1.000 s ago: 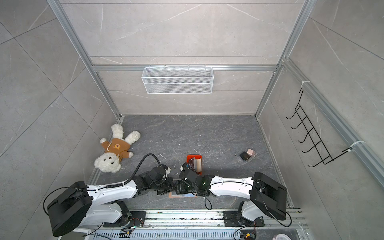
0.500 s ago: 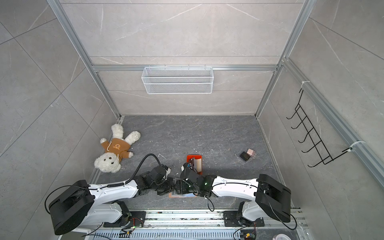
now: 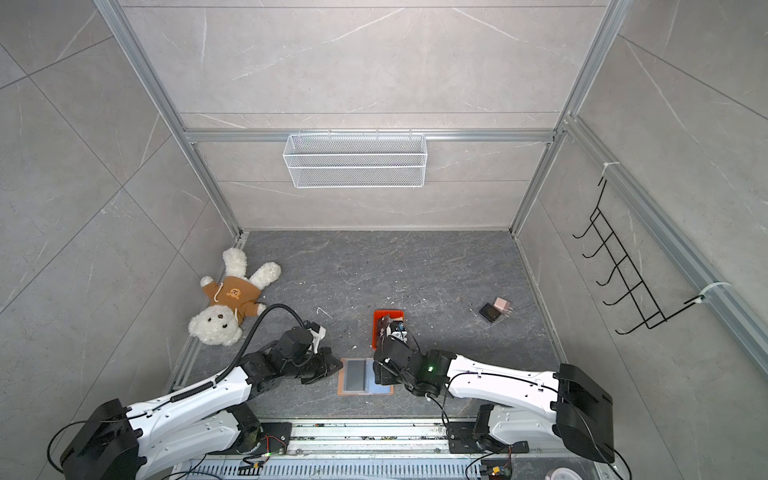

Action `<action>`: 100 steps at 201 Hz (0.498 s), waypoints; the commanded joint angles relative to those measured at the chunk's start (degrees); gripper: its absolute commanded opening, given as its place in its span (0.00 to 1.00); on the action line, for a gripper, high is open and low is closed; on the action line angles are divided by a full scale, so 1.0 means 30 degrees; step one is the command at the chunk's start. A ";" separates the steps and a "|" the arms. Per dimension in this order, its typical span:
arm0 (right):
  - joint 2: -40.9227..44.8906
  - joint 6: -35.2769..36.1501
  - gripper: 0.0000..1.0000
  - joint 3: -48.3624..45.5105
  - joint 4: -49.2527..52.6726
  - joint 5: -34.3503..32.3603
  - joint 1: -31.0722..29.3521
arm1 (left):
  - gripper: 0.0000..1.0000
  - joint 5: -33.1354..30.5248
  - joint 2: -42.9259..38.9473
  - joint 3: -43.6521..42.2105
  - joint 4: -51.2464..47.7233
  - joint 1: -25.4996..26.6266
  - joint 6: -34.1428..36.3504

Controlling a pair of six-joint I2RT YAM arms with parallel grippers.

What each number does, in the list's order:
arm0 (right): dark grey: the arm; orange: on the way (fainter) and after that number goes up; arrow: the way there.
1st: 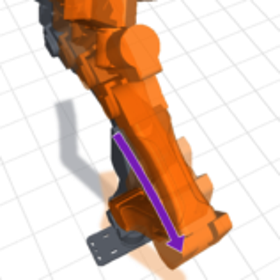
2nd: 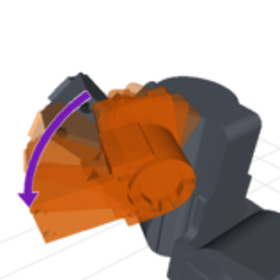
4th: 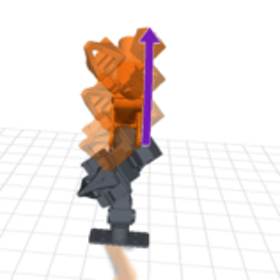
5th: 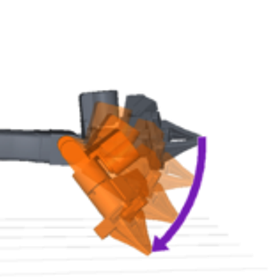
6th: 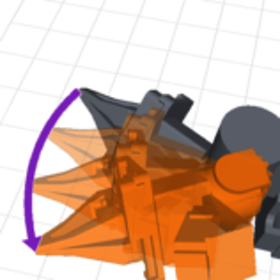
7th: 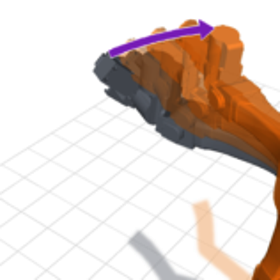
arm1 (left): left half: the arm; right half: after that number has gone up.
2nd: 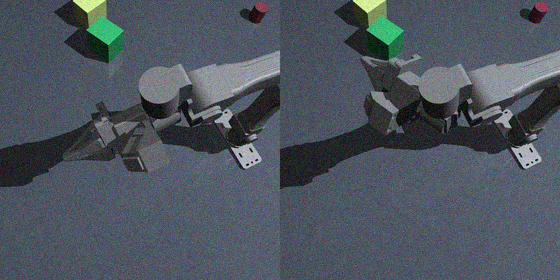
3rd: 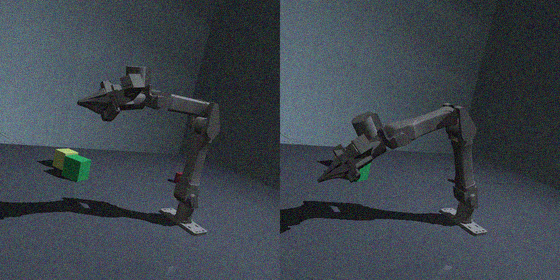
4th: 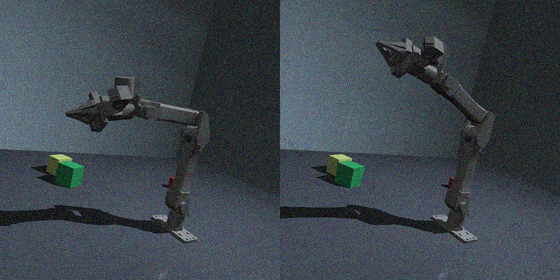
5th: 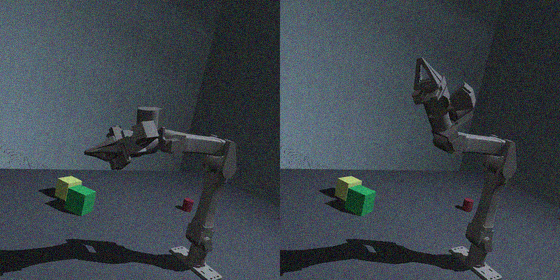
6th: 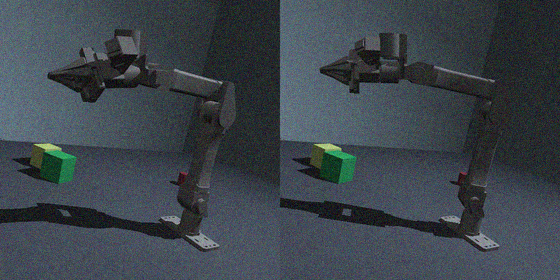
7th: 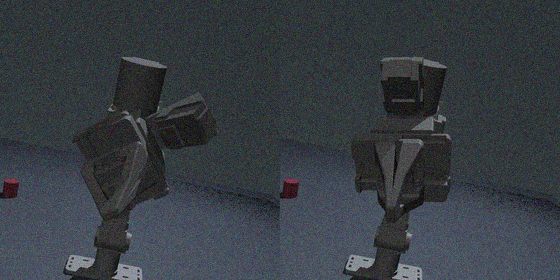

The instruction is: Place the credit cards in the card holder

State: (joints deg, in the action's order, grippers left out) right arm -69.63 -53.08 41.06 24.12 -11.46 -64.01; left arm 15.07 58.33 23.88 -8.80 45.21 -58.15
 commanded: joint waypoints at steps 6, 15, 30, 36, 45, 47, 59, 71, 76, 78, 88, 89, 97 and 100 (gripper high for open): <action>-0.0133 0.1384 0.70 0.0955 0.1168 -0.0409 0.1015 | 0.06 -0.0074 0.1159 0.1786 0.0025 -0.0087 0.1539; -0.0290 0.1747 0.70 0.1048 0.0965 0.0068 0.1618 | 0.06 -0.0080 0.1769 0.2455 0.0074 -0.0093 0.1900; -0.0409 0.2267 0.70 0.1087 0.0454 0.1083 0.2804 | 0.07 -0.0157 0.2896 0.3645 0.0047 -0.0088 0.2504; -0.0484 0.2484 0.70 0.1058 0.0199 0.1454 0.3292 | 0.07 -0.0153 0.3443 0.4179 -0.0061 -0.0082 0.2741; -0.0620 0.2823 0.71 0.1127 -0.0052 0.1970 0.3930 | 0.08 -0.0082 0.4247 0.5002 -0.0194 -0.0073 0.3108; -0.0686 0.2901 0.71 0.1165 -0.0081 0.2047 0.4050 | 0.08 -0.0060 0.4395 0.5147 -0.0215 -0.0086 0.3178; -0.1123 0.3401 0.71 0.1435 -0.0129 0.2416 0.4753 | 0.08 0.0072 0.5481 0.6100 -0.0145 -0.0093 0.3507; -0.1674 0.3864 0.72 0.1669 -0.0257 0.2730 0.5343 | 0.08 0.0146 0.6531 0.7007 -0.0057 -0.0108 0.3800; -0.1908 0.4040 0.73 0.1805 -0.0344 0.2884 0.5587 | 0.08 0.0147 0.6992 0.7433 -0.0111 -0.0126 0.3951; -0.2004 0.4114 0.73 0.1847 -0.0374 0.2942 0.5673 | 0.08 0.0136 0.7147 0.7585 -0.0128 -0.0143 0.3990; -0.2480 0.4365 0.74 0.2050 -0.0573 0.3207 0.6135 | 0.08 0.0128 0.7991 0.8404 -0.0293 -0.0170 0.4263; -0.2527 0.4379 0.74 0.2063 -0.0586 0.3236 0.6192 | 0.08 0.0131 0.8073 0.8484 -0.0306 -0.0179 0.4279; -0.2895 0.4505 0.75 0.2210 -0.0760 0.3497 0.6582 | 0.08 0.0133 0.8694 0.9140 -0.0453 -0.0190 0.4516; -0.3027 0.4542 0.75 0.2261 -0.0857 0.3631 0.6685 | 0.08 0.0155 0.8915 0.9394 -0.0534 -0.0221 0.4605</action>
State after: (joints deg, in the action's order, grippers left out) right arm -75.81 -42.94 45.47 23.29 -3.92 -46.37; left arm 15.11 80.71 46.52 -9.06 45.04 -48.82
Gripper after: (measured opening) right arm 0.742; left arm 0.081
